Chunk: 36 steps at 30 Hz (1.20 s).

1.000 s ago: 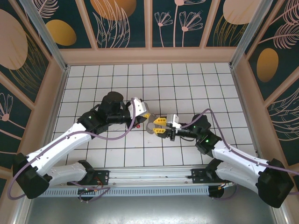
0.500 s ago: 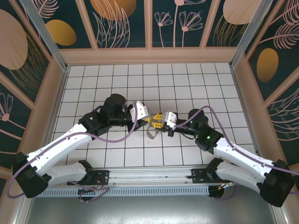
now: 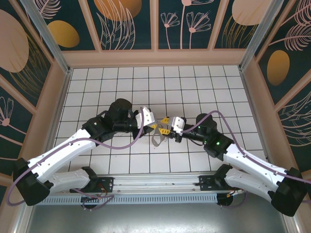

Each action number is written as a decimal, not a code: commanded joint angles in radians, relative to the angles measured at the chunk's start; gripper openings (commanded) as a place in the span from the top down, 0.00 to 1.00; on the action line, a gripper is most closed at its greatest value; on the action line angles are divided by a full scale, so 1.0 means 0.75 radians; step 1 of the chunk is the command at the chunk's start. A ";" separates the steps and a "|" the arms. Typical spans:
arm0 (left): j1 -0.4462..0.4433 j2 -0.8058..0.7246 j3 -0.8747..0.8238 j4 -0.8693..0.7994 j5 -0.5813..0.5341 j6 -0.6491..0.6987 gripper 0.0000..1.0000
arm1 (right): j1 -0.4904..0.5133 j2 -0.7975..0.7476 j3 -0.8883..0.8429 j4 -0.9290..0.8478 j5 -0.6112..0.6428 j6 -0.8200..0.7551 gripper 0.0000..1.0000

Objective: Put the keys on the keyring

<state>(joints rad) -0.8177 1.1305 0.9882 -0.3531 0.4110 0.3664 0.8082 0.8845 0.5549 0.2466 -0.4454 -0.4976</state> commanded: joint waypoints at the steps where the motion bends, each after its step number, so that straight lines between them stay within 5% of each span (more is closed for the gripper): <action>1: -0.010 -0.010 0.014 -0.004 0.014 0.031 1.00 | 0.011 -0.002 0.047 0.016 -0.011 -0.019 0.69; 10: -0.018 -0.004 0.019 -0.020 0.004 0.035 1.00 | 0.011 0.028 0.069 0.010 -0.069 -0.036 0.74; 26: -0.025 -0.002 0.024 -0.028 -0.009 0.035 1.00 | 0.010 0.094 0.107 -0.052 -0.128 -0.046 0.68; 30: -0.025 -0.002 0.026 -0.032 -0.014 0.038 1.00 | 0.007 0.105 0.119 -0.050 -0.136 -0.052 0.76; 36: -0.026 0.000 0.025 -0.033 -0.028 0.033 1.00 | 0.007 0.093 0.116 -0.049 -0.119 -0.062 1.00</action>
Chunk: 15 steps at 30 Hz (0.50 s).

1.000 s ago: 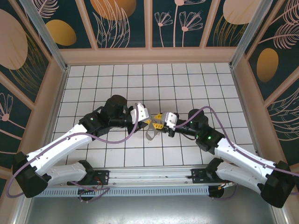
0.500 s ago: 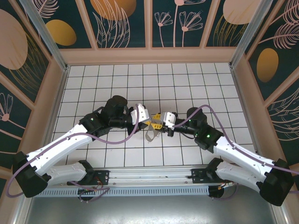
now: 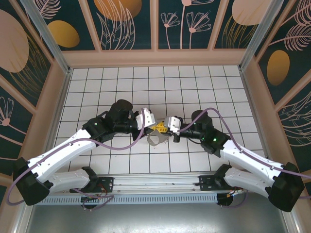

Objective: Put the keys on the keyring

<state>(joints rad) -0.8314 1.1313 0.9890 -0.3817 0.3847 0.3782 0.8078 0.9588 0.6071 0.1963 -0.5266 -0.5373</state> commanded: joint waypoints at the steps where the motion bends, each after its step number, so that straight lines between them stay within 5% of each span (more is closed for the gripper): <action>1: -0.008 0.001 0.022 0.010 0.003 0.013 1.00 | 0.008 -0.012 0.044 0.020 -0.001 -0.011 1.00; 5: -0.007 -0.008 -0.014 0.069 -0.011 -0.057 1.00 | 0.007 -0.056 0.004 0.055 0.027 -0.007 1.00; 10: -0.008 -0.136 -0.154 0.169 -0.023 -0.160 0.63 | -0.024 -0.147 -0.087 0.190 -0.017 0.055 1.00; 15: -0.008 -0.320 -0.256 0.278 -0.047 -0.238 0.57 | -0.103 -0.165 -0.136 0.316 -0.175 0.157 1.00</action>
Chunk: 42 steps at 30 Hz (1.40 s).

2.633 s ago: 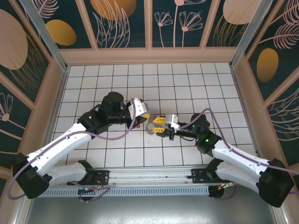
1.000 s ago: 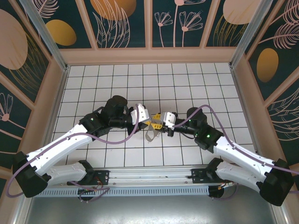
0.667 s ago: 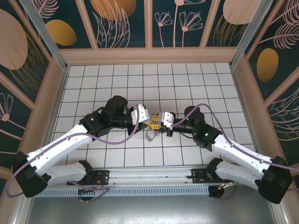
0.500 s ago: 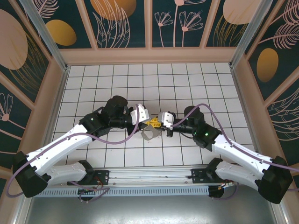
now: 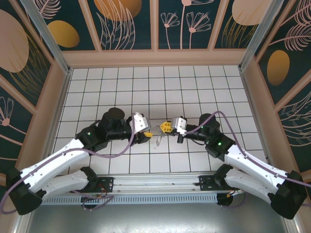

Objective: Put the keys on the keyring

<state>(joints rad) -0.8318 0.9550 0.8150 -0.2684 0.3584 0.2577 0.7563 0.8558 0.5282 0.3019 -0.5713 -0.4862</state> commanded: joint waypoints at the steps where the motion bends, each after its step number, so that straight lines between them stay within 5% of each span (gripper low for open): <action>1: -0.008 -0.111 -0.038 0.149 -0.005 -0.090 0.56 | -0.051 -0.031 -0.044 0.214 -0.156 0.118 1.00; 9: -0.007 -0.138 -0.067 0.331 0.149 -0.127 0.62 | -0.135 -0.044 -0.170 0.627 -0.411 0.385 1.00; 19: -0.007 -0.065 -0.039 0.444 0.284 -0.122 0.65 | -0.152 0.034 -0.277 1.122 -0.471 0.673 1.00; 42: -0.007 0.036 0.012 0.524 0.472 -0.104 0.73 | -0.157 0.132 -0.297 1.270 -0.442 0.727 1.00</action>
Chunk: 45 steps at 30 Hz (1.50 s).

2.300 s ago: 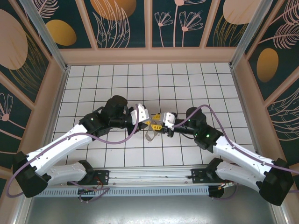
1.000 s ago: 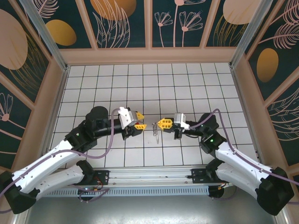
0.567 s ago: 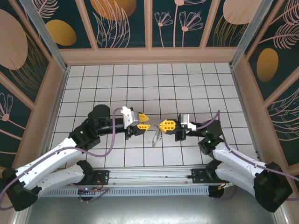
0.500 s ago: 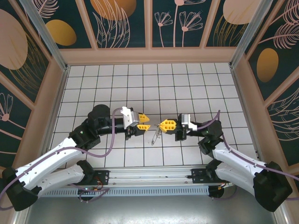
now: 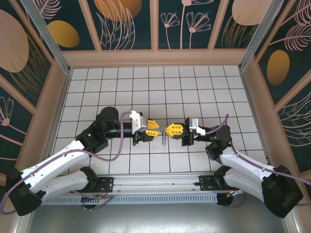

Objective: Put the keys on the keyring

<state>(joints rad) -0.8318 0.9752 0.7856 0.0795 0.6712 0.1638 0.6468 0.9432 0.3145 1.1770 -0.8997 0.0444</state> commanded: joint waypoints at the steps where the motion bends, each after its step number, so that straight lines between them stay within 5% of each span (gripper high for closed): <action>1: -0.006 0.011 0.051 0.065 0.060 0.020 0.74 | -0.012 0.023 -0.010 0.108 -0.007 0.022 1.00; 21: -0.006 0.088 0.077 0.092 0.096 0.041 0.77 | -0.026 0.069 -0.006 0.181 -0.050 0.072 1.00; 28: -0.007 0.103 0.088 0.090 0.113 0.041 0.84 | -0.026 0.078 -0.004 0.189 -0.044 0.072 1.00; 34: -0.007 0.126 0.090 0.107 0.134 0.026 1.00 | -0.030 0.074 -0.010 0.191 -0.038 0.074 1.00; 39: -0.007 0.108 0.095 0.074 0.085 0.062 1.00 | -0.038 0.065 -0.008 0.144 -0.004 0.067 1.00; 42: -0.007 0.077 0.109 -0.029 -0.050 0.139 1.00 | -0.039 -0.008 0.026 -0.115 0.093 -0.036 0.70; 45: -0.008 0.069 0.145 -0.167 -0.259 0.236 1.00 | -0.005 -0.095 0.108 -0.523 0.267 -0.242 0.56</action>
<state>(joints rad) -0.8333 1.0489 0.8406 0.0448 0.6201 0.2550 0.6262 0.9291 0.3294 1.0523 -0.8379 0.0090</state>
